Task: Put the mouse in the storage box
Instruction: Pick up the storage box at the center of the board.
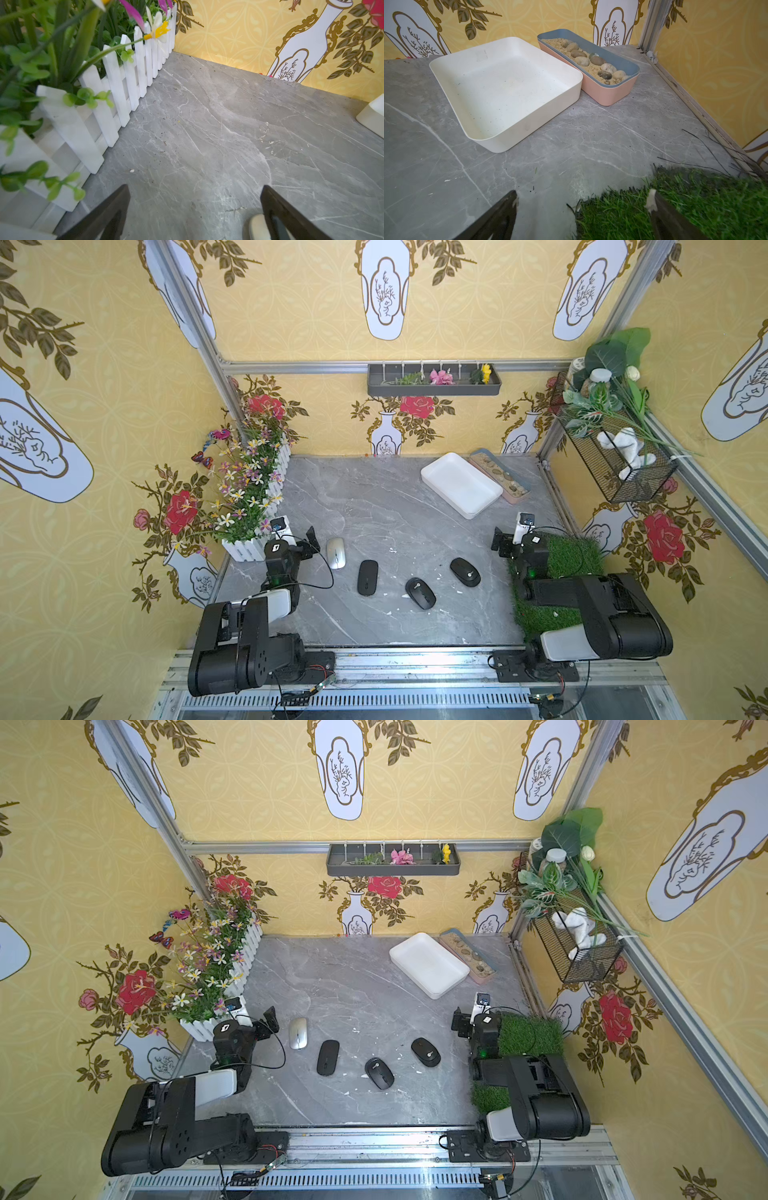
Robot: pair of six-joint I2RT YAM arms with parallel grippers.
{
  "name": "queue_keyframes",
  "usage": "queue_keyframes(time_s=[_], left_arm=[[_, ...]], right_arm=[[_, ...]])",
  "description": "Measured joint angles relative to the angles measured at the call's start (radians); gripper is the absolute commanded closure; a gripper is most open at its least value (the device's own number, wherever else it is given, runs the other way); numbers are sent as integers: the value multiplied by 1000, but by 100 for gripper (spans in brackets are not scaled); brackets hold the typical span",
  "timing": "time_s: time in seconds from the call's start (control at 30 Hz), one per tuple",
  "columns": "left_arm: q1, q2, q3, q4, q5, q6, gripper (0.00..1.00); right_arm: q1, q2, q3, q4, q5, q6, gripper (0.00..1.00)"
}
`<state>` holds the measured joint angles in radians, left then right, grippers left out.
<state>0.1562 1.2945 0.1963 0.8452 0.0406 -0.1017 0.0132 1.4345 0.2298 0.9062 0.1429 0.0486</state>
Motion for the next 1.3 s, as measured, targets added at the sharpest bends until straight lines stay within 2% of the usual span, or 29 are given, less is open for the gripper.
queue_keyframes(time_s=[1.1, 1.13, 1.17, 1.2, 1.23, 1.27, 1.3], left_arm=[[0, -6, 1, -5, -4, 0, 0], [-4, -34, 20, -78, -4, 0, 0], [-5, -79, 70, -231, -2, -1, 0], [-8, -118, 170, -375, 21, -2, 0], [-14, -116, 301, -472, 43, -5, 2], [-23, -92, 433, -532, 63, -12, 4], [-38, -56, 560, -576, 82, -18, 5]], right_arm=[[2, 0, -1, 0, -6, 0, 3], [10, -15, 10, -44, 0, 1, 3], [18, -50, 48, -179, 21, 1, 3], [28, -97, 130, -339, 27, 9, 3], [29, -110, 203, -413, 32, 20, 3], [23, -103, 372, -523, 24, 54, 3], [19, -91, 460, -557, 16, 79, 3]])
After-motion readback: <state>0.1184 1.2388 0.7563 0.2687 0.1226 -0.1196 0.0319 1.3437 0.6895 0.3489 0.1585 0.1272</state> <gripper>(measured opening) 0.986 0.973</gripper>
